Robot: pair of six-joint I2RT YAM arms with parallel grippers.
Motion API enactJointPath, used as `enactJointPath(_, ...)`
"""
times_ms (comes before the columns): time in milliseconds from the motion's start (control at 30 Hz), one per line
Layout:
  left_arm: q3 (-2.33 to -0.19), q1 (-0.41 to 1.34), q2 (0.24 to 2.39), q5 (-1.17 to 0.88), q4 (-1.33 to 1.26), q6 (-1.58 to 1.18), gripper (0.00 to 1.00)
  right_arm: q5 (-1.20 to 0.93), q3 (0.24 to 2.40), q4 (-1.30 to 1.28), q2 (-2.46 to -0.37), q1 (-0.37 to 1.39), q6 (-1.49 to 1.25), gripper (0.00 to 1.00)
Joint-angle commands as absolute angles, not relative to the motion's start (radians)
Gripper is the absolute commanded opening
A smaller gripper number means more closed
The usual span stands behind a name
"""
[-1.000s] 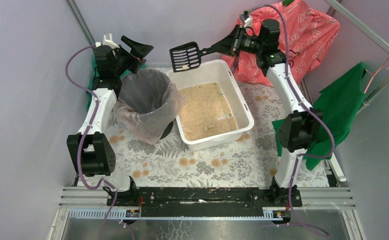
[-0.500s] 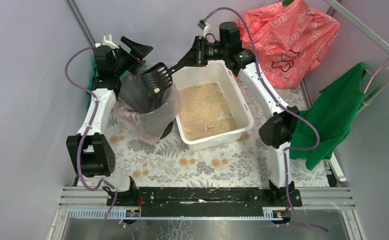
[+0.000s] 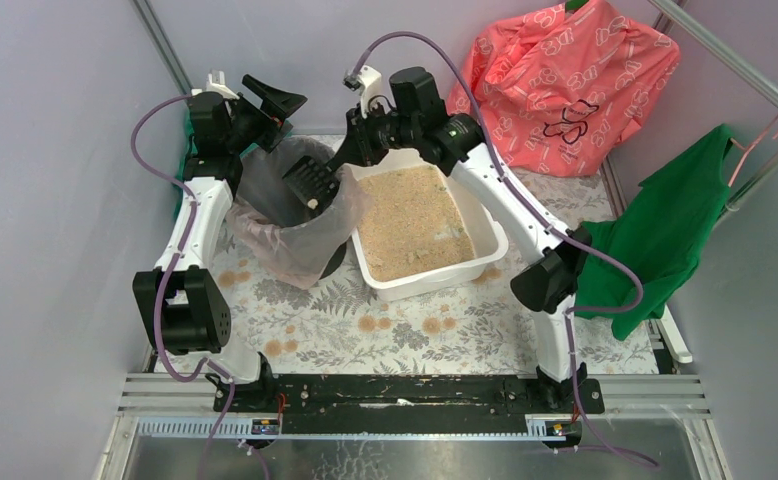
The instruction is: Clean the litter box
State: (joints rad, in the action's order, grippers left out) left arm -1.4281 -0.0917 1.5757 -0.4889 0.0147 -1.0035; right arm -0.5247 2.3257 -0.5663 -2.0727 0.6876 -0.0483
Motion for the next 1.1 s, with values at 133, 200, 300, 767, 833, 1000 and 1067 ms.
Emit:
enactJointPath(133,-1.434,-0.095,1.559,-0.51,0.005,-1.006,0.98,-0.3,2.093,-0.282,-1.816,0.733,0.12,0.0)
enactJointPath(200,-1.434,-0.094,1.558,-0.513,-0.018,-1.006,0.98,-0.292,2.084,-0.266,-1.804,0.732,0.113,0.0)
enactJointPath(300,-1.431,-0.093,1.554,-0.512,-0.02,-1.003,0.98,-0.307,2.094,-0.268,-1.811,0.734,0.093,0.0)
enactJointPath(767,-1.416,-0.097,1.556,-0.507,-0.034,-1.0,0.99,-0.579,1.844,0.234,-1.727,0.503,-0.548,0.0)
enactJointPath(833,-1.414,-0.101,1.555,-0.506,-0.031,-0.999,0.99,-0.599,1.778,0.314,-1.692,0.426,-0.622,0.0)
enactJointPath(1000,-1.419,-0.109,1.56,-0.503,-0.029,-0.997,0.99,-0.59,1.624,0.283,-1.59,0.267,-0.611,0.0)
enactJointPath(1067,-1.423,-0.11,1.566,-0.506,-0.031,-1.0,0.99,-0.579,1.597,0.206,-1.573,0.221,-0.564,0.0)
